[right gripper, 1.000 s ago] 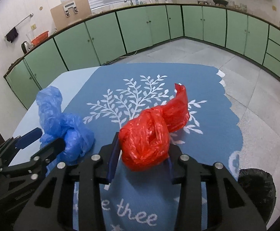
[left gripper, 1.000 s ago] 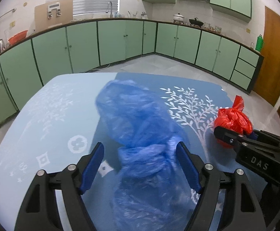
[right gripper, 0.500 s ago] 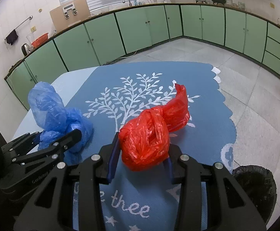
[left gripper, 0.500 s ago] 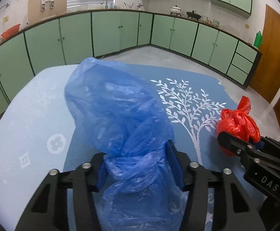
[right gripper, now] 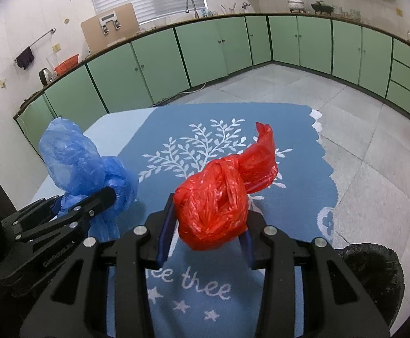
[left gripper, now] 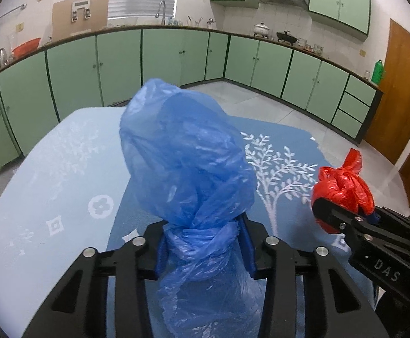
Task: Collect trash
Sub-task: 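Lift and carry both plastic bags over the black bin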
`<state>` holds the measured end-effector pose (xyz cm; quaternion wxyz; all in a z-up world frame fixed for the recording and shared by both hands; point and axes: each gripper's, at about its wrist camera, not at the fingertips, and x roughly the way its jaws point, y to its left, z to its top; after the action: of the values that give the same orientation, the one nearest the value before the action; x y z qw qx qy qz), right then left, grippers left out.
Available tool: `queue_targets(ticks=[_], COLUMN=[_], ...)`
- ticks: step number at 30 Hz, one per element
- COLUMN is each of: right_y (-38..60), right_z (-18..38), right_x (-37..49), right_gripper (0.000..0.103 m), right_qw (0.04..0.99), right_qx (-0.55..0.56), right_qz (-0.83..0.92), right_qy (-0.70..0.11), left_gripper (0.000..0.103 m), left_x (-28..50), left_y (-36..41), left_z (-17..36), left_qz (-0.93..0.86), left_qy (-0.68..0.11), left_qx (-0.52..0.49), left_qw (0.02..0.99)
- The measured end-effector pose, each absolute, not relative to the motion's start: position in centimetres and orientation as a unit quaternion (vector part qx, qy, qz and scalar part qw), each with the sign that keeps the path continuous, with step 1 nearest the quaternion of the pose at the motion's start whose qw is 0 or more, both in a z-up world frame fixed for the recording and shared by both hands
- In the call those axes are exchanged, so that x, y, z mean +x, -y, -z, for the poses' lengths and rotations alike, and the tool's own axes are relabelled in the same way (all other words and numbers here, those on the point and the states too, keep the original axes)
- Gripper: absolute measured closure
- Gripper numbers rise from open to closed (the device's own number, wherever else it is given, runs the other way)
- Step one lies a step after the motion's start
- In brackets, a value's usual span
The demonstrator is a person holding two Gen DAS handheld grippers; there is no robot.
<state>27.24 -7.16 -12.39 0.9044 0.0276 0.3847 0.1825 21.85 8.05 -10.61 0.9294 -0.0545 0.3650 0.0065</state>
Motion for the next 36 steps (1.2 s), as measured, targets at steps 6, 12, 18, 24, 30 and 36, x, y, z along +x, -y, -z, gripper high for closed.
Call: queue_targets(ticks=[6,12,18,24,30,36], right_y=[7.8,8.6,9.5,10.5,11.5,12.9], right_z=[11.2,9.7,8.1,7.0,6.0,5.1], right_x=[25.5,23.3,21.8,19.9,18.0,16.1], right_gripper=[0.065,0.065,0.065,0.065,0.065,0.065], right_qw=[0.907,0.911,0.916,0.92,0.925,0.929], right_qx=[0.031,0.031,0.035,0.039,0.04,0.047], right_qz=[-0.182,-0.182,-0.185,-0.187,-0.183,-0.175], right_qy=[-0.378,-0.368,-0.354,-0.342,-0.331,-0.323], left_gripper=[0.062,0.062,0.062,0.062,0.062,0.062], left_x=[19.7,17.9,16.2,14.9,13.9,12.8], left_y=[-7.5,-6.7,-5.9,-5.2,-4.2,-2.8], left_z=[9.3,8.1,6.9,5.6,4.8,3.8], left_qz=[-0.001,0.005,0.013,0.025,0.037,0.049], left_qy=[-0.354,-0.351,-0.342,-0.331,-0.326,-0.317], left_qx=[-0.051,-0.045,-0.04,-0.037,-0.034,-0.029], left_qw=[0.934,0.935,0.939,0.943,0.944,0.947])
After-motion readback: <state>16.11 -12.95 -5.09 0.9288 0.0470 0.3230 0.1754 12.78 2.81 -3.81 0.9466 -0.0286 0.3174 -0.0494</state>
